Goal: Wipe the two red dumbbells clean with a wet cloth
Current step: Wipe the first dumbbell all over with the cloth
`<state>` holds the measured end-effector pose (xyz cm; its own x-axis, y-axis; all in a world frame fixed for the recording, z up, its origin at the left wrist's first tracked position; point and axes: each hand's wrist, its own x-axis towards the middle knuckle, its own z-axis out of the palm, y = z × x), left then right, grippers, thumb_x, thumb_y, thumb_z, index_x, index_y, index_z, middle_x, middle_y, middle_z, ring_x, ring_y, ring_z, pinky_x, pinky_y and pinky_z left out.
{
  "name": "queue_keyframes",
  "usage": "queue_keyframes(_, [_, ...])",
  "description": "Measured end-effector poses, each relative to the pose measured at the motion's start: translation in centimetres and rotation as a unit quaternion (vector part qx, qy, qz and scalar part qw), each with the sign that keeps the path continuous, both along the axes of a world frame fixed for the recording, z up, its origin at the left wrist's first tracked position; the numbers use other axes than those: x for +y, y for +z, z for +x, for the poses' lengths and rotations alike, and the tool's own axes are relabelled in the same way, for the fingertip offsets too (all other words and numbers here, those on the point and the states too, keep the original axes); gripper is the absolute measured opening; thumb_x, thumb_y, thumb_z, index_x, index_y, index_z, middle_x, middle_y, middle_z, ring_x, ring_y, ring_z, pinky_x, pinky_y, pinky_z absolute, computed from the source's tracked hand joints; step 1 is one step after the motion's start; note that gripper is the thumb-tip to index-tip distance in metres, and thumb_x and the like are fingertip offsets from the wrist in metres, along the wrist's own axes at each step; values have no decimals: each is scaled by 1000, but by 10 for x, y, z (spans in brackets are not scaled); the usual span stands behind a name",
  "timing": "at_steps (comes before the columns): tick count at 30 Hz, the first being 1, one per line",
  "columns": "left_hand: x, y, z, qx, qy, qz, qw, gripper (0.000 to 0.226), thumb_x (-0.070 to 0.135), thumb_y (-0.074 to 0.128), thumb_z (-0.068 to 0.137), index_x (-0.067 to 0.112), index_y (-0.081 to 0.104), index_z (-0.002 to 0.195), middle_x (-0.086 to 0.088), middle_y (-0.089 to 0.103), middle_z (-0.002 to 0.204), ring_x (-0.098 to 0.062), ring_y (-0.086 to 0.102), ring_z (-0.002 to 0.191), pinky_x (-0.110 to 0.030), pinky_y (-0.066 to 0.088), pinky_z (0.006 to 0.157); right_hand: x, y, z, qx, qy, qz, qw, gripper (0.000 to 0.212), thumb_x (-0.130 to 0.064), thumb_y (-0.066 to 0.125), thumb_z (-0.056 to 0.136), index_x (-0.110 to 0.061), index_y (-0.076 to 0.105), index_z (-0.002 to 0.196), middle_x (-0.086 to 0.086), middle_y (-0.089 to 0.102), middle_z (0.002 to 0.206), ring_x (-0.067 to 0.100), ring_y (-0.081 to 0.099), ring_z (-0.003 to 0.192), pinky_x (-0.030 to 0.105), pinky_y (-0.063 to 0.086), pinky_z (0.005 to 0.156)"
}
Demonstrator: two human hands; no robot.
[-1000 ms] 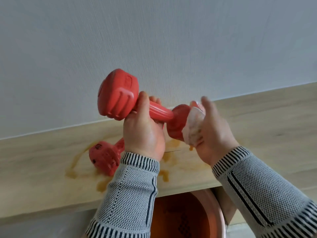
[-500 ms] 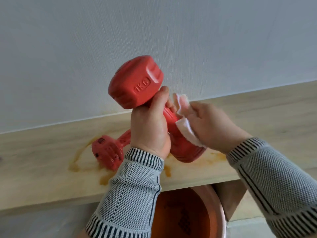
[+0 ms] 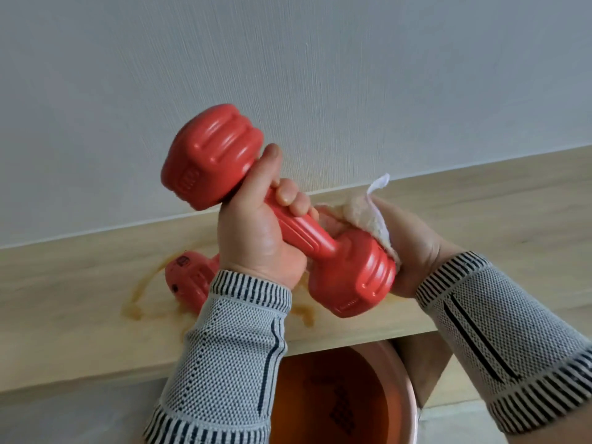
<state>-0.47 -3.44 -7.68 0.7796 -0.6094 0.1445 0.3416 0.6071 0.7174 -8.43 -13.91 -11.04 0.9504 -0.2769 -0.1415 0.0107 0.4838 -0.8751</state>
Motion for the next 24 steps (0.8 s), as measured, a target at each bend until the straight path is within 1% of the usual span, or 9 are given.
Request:
queue_keyframes(4, [3, 5, 9, 67, 24, -17, 997, 37, 31, 59, 92, 25, 39, 61, 12, 36, 47, -5, 35, 39, -19, 37, 46, 5, -11, 2, -45, 46, 164, 984, 41, -31, 41, 91, -4, 71, 93, 14, 69, 96, 27, 69, 85, 40, 55, 86])
queue_keyframes(8, [3, 8, 15, 72, 77, -27, 994, 39, 29, 61, 92, 24, 40, 60, 11, 38, 49, -5, 37, 39, -18, 37, 44, 10, -9, 8, -47, -156, -61, 985, 25, -23, 45, 95, -5, 62, 102, 20, 59, 94, 32, 57, 88, 43, 48, 86])
queue_keyframes(10, [1, 8, 14, 61, 121, -24, 990, 40, 26, 64, 92, 22, 41, 58, 8, 39, 49, -7, 39, 40, -20, 39, 45, 19, -7, 10, -30, -251, -347, 903, 13, -23, 49, 87, -15, 58, 90, 9, 60, 84, 23, 56, 75, 32, 45, 68])
queue_keyframes(12, [0, 6, 12, 67, 166, -6, 984, 45, 27, 67, 91, 21, 43, 53, 6, 41, 47, -9, 41, 38, -22, 39, 45, 32, -11, 11, -44, -292, -591, 750, 21, -30, 51, 81, -21, 58, 99, -1, 59, 98, 13, 55, 80, 23, 38, 65])
queue_keyframes(15, [3, 8, 14, 146, 182, -8, 972, 45, 31, 68, 90, 22, 43, 54, 8, 43, 48, -7, 42, 39, -20, 41, 45, 41, -26, 13, -111, -356, -655, 657, 44, -32, 53, 81, -10, 57, 119, 4, 55, 120, 14, 55, 103, 15, 37, 80])
queue_keyframes(18, [8, 8, 21, 210, 140, -60, 966, 39, 36, 62, 93, 23, 38, 64, 8, 39, 51, -8, 40, 42, -24, 51, 55, 50, -25, 17, -159, -414, -517, 732, 33, -25, 52, 85, -14, 55, 115, 4, 59, 115, 14, 56, 105, 21, 45, 91])
queue_keyframes(20, [10, 6, 21, 214, 120, -75, 967, 40, 39, 59, 93, 24, 37, 63, 9, 39, 50, -8, 41, 43, -36, 55, 72, 56, -16, 18, -177, -416, -328, 829, 11, -13, 47, 93, -17, 54, 100, -2, 62, 89, 7, 60, 81, 22, 49, 71])
queue_keyframes(22, [10, 5, 20, 214, 122, -93, 965, 41, 36, 58, 93, 24, 38, 61, 9, 37, 50, -7, 40, 41, -29, 55, 59, 56, -9, 20, -161, -364, -97, 912, 23, -3, 40, 97, -13, 60, 90, -3, 65, 73, 11, 61, 70, 26, 51, 61])
queue_keyframes(24, [11, 7, 20, 210, 109, -110, 965, 41, 34, 58, 93, 25, 37, 59, 10, 36, 50, -7, 38, 40, -20, 45, 48, 46, -6, 19, -120, -248, 80, 958, 24, -10, 43, 94, -14, 66, 89, 7, 74, 89, 24, 69, 88, 39, 56, 73])
